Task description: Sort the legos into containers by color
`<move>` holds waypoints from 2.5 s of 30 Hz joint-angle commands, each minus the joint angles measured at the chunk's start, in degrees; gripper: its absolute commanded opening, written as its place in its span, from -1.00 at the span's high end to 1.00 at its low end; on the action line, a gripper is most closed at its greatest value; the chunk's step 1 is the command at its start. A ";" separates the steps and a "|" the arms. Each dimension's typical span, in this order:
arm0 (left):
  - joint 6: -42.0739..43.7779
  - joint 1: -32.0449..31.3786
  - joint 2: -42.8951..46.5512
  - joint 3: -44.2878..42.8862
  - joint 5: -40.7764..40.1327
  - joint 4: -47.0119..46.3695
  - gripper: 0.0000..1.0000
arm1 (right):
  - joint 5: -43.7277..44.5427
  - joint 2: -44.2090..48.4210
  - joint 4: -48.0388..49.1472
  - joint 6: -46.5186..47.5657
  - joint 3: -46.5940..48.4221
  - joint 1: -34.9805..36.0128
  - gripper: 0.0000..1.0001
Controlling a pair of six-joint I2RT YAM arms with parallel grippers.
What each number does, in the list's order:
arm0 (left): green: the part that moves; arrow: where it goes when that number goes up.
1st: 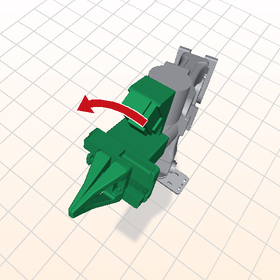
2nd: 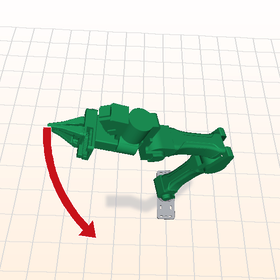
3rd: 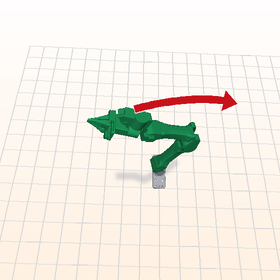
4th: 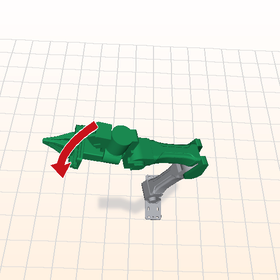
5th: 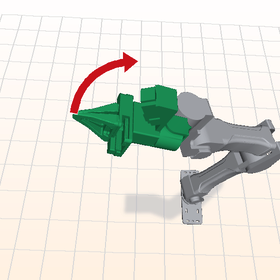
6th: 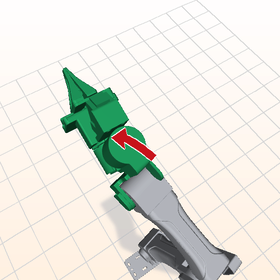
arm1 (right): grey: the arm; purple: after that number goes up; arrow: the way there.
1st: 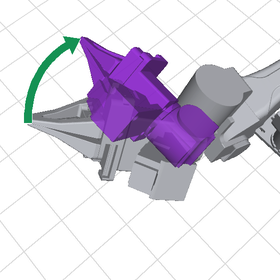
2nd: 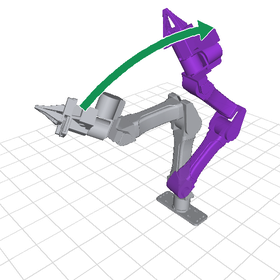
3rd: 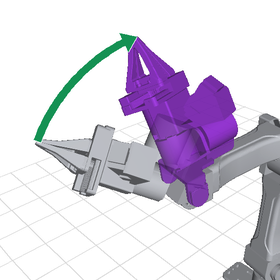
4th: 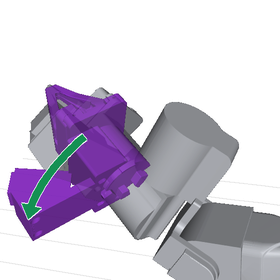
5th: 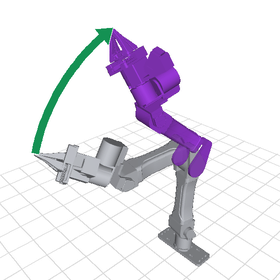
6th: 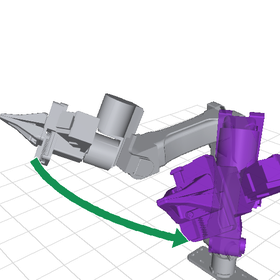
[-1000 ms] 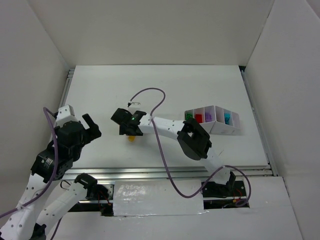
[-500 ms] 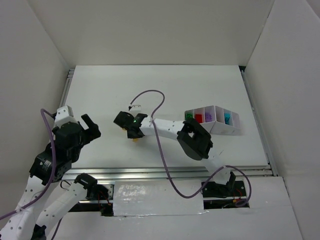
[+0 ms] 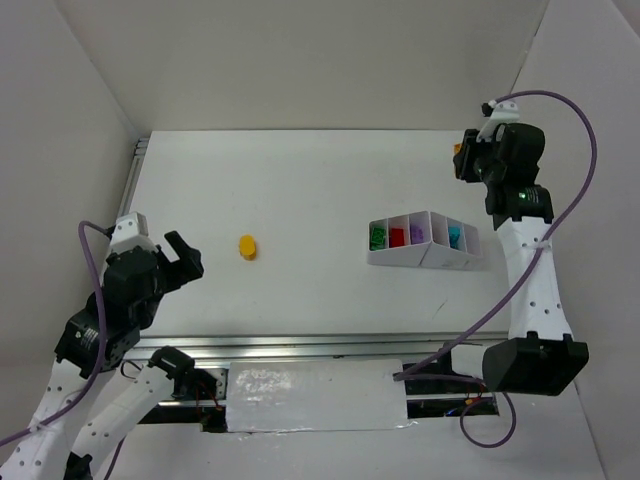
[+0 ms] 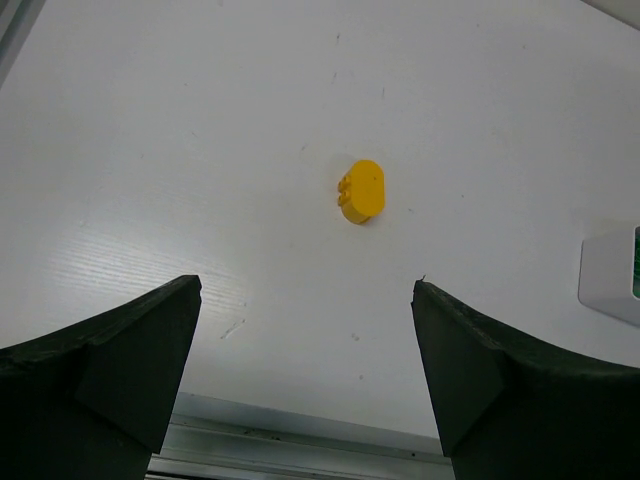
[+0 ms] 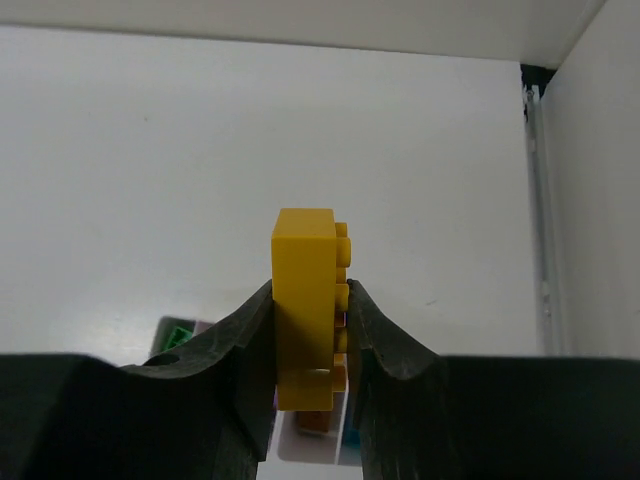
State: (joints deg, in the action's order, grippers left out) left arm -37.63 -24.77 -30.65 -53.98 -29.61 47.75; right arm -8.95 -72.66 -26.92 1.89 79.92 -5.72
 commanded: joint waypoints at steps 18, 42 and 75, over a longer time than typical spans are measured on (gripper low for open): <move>0.54 -4.84 4.02 0.01 -1.51 -1.78 -0.99 | -2.92 -4.07 0.36 21.40 -18.47 -14.41 1.00; -0.17 -7.13 2.97 -0.25 -2.47 -0.99 -0.99 | -3.35 -4.50 5.30 21.67 -27.27 -18.01 0.62; -2.45 -5.73 -0.89 -1.22 -5.89 0.85 -0.99 | 4.65 -1.51 1.69 -2.92 -3.90 12.50 -0.99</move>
State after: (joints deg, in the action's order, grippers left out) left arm -38.26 -31.33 -29.98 -53.98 -32.62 48.23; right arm -8.95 -76.42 -24.01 7.11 72.40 -3.53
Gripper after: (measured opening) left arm 0.994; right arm 0.991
